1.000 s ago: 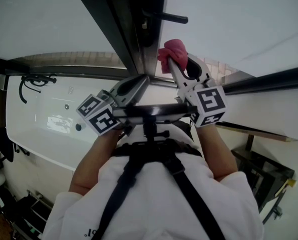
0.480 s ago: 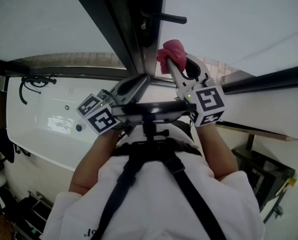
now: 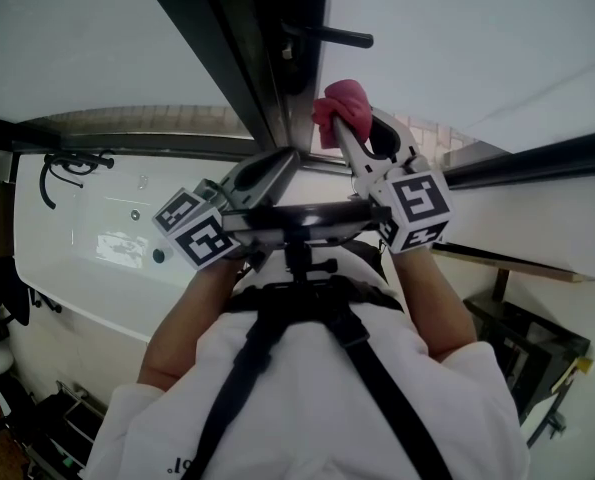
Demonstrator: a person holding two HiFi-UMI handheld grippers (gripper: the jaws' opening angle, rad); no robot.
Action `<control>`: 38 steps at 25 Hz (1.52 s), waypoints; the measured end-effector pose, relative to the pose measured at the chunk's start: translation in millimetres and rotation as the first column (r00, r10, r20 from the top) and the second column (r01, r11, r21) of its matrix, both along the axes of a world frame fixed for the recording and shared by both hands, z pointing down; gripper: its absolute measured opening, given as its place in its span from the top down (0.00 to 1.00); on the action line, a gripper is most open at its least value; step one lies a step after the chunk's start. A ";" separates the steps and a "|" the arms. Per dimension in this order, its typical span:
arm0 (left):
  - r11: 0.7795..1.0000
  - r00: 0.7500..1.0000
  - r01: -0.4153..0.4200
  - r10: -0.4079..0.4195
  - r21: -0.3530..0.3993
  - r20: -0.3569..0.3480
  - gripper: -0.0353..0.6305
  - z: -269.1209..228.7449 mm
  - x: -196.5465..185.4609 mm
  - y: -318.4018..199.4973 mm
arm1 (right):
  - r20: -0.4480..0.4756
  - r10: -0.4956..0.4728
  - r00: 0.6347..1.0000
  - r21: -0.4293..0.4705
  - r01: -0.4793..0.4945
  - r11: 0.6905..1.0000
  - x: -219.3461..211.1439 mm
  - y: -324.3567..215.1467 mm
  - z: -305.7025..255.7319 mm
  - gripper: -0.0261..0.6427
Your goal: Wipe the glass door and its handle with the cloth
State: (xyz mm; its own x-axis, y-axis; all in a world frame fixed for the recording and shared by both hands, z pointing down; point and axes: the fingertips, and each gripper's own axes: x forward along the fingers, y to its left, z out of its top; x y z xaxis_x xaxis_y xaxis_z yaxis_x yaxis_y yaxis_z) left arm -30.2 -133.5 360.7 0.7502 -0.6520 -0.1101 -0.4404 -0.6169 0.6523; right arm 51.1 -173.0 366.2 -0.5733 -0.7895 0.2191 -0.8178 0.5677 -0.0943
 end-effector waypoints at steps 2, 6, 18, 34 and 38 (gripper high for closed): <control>1.000 1.000 0.002 -0.002 -0.003 -0.003 0.96 0.2 -0.9 0.5 | 0.004 0.001 1.000 -0.003 -0.001 1.000 0.1 0.8 0.5 0.80; 1.000 1.000 0.004 -0.005 -0.015 -0.005 0.96 3.0 0.3 2.6 | -0.010 0.006 1.000 -0.006 -0.006 1.000 3.1 3.3 3.5 0.80; 0.999 1.000 -0.028 0.028 -0.040 -0.009 0.96 10.8 10.4 11.3 | -0.019 0.016 1.000 -0.013 -0.016 1.000 5.6 8.6 8.1 0.81; 0.997 0.999 -0.052 0.051 -0.050 -0.011 0.96 12.6 16.8 13.6 | -0.026 0.028 0.999 -0.023 -0.028 0.999 9.9 13.4 11.1 0.81; 0.997 0.998 -0.063 0.062 -0.050 -0.013 0.96 13.0 19.8 13.3 | -0.031 0.032 0.999 -0.024 -0.033 0.999 11.6 13.9 12.0 0.81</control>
